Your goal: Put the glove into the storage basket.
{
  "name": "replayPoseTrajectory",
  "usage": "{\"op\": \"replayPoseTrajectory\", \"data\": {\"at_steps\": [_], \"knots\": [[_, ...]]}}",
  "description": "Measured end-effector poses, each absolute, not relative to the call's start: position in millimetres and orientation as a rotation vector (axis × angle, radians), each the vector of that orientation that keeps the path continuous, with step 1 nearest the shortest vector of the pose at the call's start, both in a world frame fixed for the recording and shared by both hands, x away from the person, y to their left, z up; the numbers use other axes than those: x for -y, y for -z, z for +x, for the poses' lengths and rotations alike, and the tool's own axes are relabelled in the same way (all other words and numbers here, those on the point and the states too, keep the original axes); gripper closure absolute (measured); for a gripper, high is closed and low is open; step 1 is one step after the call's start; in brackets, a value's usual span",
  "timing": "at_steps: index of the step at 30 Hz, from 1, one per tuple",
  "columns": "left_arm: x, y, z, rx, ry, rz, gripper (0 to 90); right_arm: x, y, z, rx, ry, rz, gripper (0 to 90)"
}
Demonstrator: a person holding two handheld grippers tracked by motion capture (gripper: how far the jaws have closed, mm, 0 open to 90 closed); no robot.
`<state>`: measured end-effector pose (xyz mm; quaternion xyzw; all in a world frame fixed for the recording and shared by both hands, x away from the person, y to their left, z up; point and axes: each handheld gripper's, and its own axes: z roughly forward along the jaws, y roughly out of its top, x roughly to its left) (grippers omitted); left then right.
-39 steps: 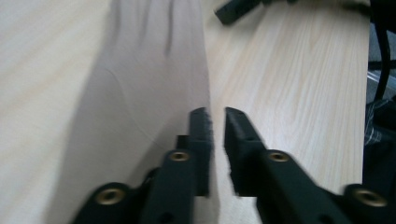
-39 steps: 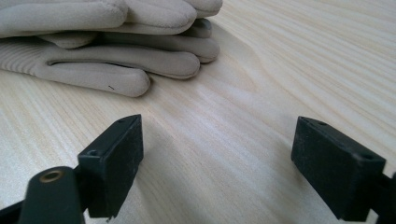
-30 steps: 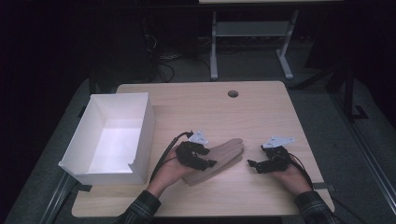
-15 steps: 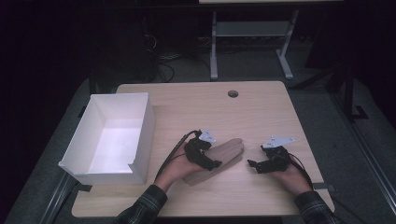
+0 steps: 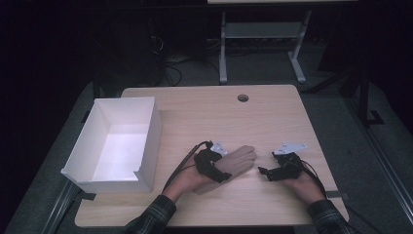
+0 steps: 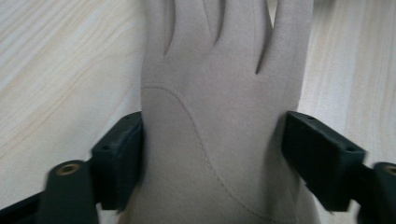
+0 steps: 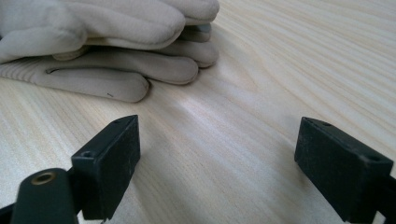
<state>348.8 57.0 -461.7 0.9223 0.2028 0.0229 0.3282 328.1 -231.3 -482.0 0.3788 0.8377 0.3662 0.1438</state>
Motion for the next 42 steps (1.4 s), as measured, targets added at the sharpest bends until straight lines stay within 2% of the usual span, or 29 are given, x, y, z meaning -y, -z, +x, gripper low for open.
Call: {"op": "replayPoseTrajectory", "data": {"at_steps": [5, 8, 11, 23, 42], "knots": [[-56.2, 458.9, 346.0, -0.5, -0.015, 2.419, 42.4, 231.2, 482.0, 328.1, -2.415, -1.056, 1.091, 13.6], [-55.8, 457.4, 344.6, -0.484, 0.029, 2.425, 58.6, 231.1, 482.0, 328.1, -2.415, -1.056, 1.091, 13.6], [-55.2, 456.7, 343.4, -0.496, 0.048, 2.417, 64.9, 230.9, 482.0, 328.0, -2.415, -1.057, 1.092, 13.6], [-58.2, 441.1, 342.0, -0.517, 0.07, 2.393, 68.1, 230.4, 481.9, 327.7, -2.417, -1.058, 1.092, 13.4], [-83.2, 392.6, 349.1, -0.627, 0.013, 2.306, 68.5, 229.6, 482.1, 327.0, -2.408, -1.057, 1.101, 13.3]]}}
